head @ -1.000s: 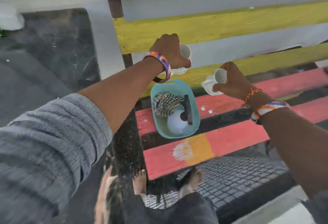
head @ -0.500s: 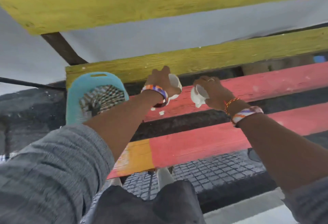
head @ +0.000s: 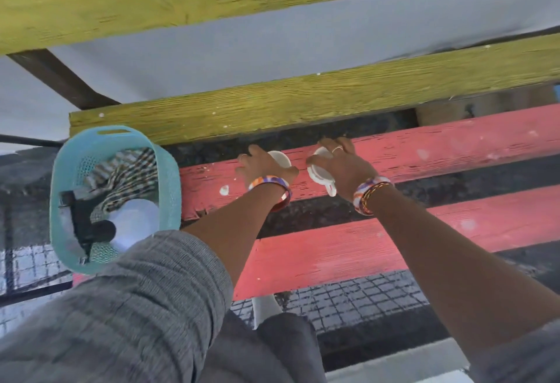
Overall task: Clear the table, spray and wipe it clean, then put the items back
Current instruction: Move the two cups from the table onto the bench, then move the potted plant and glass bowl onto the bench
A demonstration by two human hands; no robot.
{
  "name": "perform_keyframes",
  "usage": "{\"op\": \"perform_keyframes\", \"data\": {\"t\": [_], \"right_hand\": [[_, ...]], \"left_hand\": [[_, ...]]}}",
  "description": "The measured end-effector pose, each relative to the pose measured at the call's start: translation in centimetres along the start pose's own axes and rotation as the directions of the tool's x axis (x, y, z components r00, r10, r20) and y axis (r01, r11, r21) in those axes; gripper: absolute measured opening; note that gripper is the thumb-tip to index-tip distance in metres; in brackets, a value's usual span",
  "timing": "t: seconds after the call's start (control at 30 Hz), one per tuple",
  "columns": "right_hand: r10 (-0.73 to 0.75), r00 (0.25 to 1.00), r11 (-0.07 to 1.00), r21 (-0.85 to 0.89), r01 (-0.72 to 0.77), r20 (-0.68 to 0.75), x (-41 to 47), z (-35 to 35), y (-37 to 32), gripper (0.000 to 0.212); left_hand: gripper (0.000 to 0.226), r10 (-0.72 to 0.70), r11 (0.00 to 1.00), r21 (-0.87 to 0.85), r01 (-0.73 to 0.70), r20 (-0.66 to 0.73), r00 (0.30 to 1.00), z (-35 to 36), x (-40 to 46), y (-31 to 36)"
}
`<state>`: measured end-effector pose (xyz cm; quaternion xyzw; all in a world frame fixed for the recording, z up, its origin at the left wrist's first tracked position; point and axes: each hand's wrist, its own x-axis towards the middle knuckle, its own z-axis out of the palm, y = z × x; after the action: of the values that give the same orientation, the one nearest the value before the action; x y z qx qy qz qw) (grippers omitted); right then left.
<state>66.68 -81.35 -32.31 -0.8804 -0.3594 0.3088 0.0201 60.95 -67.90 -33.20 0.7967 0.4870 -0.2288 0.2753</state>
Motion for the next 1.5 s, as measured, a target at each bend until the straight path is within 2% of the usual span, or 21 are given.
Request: {"op": "perform_keyframes", "data": {"t": [0.17,0.27,0.33,0.43,0.5,0.6,0.73,0.83,1.0,1.23,1.5], "right_hand": [[0.099,0.992,0.988,0.123,-0.09,-0.075,-0.5,0.5,-1.0,0.068],[0.146,0.987,0.979,0.152,-0.134,-0.07,-0.8,0.4,-1.7,0.074],[0.165,0.985,0.98,0.123,-0.159,-0.041,-1.0,0.2,-1.9,0.085],[0.237,0.969,0.971,0.061,-0.233,-0.073,-1.5,-0.4,-3.2,0.094],[0.277,0.95,0.96,0.076,-0.268,-0.145,-1.6,-1.4,-4.7,0.081],[0.305,0.933,0.947,0.162,-0.276,-0.192,-1.6,-3.4,-8.5,0.052],[0.254,0.927,0.957,0.208,-0.201,-0.274,-2.1,-5.5,-16.5,0.026],[0.186,0.928,0.963,0.246,-0.107,-0.324,-3.1,-6.4,-23.3,0.022],[0.067,0.916,0.973,0.23,0.028,-0.395,-5.0,-6.8,-36.6,0.03],[-0.155,0.876,0.957,0.149,0.247,-0.457,-6.9,-7.3,-55.1,0.027],[-0.304,0.862,0.93,0.071,0.362,-0.406,-5.6,-7.9,-66.4,0.025]], "left_hand": [[0.093,0.022,0.997,0.071,-0.023,0.003,1.0,-0.2,-0.3,0.2],[0.097,0.086,0.986,0.144,-0.089,0.029,0.996,-0.9,-0.8,0.1],[0.092,0.151,0.974,0.169,-0.152,0.015,0.988,-1.5,-1.3,0.0],[0.071,0.341,0.926,0.188,-0.329,-0.04,0.939,-3.3,-2.3,-1.0],[0.054,0.472,0.868,0.191,-0.458,-0.038,0.881,-5.1,-2.8,-1.8],[0.033,0.611,0.769,0.175,-0.614,0.077,0.788,-8.6,-3.7,-3.6],[0.028,0.722,0.608,0.315,-0.729,0.161,0.673,-14.5,-5.8,-7.3],[0.03,0.753,0.599,0.304,-0.74,0.099,0.65,-19.3,-7.1,-12.4],[0.034,0.731,0.666,0.258,-0.7,-0.042,0.681,-28.3,-9.6,-24.4],[0.024,0.593,0.803,0.28,-0.526,-0.296,0.749,-39.7,-11.4,-40.7],[0.027,0.458,0.885,0.161,-0.436,-0.457,0.762,-46.9,-11.2,-50.8]]}}
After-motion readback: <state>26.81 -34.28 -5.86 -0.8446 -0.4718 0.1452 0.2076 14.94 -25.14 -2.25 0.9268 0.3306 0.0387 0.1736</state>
